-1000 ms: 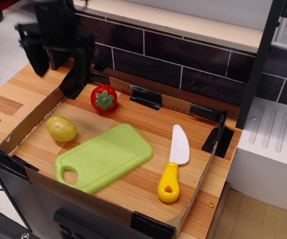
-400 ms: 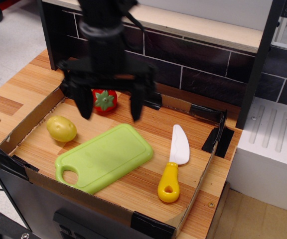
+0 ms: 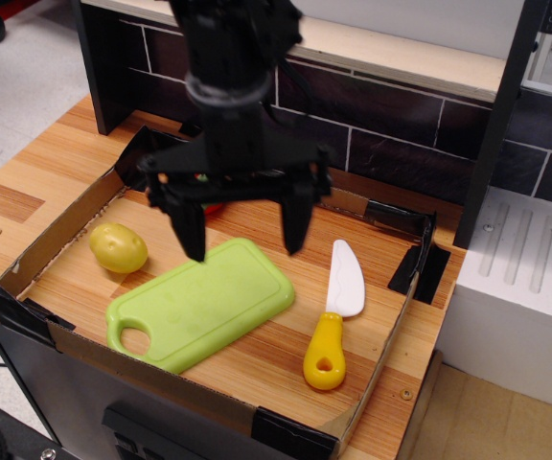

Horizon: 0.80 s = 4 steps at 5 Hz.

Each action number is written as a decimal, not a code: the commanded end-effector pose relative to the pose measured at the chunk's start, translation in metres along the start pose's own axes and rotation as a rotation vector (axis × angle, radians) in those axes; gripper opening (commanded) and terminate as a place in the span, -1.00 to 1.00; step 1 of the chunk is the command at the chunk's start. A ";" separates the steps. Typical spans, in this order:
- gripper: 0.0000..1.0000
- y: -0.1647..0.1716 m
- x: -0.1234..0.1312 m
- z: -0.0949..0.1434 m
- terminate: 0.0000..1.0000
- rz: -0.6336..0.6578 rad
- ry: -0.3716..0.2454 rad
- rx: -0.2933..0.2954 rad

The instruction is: Put knife on cutting board

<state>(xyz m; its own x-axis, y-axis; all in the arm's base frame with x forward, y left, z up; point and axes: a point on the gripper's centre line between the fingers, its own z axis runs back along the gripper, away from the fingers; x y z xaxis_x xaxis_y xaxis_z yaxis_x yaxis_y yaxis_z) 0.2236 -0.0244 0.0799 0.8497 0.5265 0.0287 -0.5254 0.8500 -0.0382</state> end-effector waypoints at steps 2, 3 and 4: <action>1.00 -0.029 0.001 -0.040 -1.00 -0.050 -0.053 0.028; 1.00 -0.030 -0.006 -0.047 -1.00 -0.057 -0.039 0.033; 1.00 -0.034 -0.014 -0.048 -1.00 -0.068 -0.035 0.023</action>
<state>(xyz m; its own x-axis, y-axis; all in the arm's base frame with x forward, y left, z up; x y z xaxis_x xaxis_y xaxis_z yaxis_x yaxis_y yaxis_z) 0.2221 -0.0600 0.0242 0.8852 0.4634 0.0419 -0.4641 0.8857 0.0092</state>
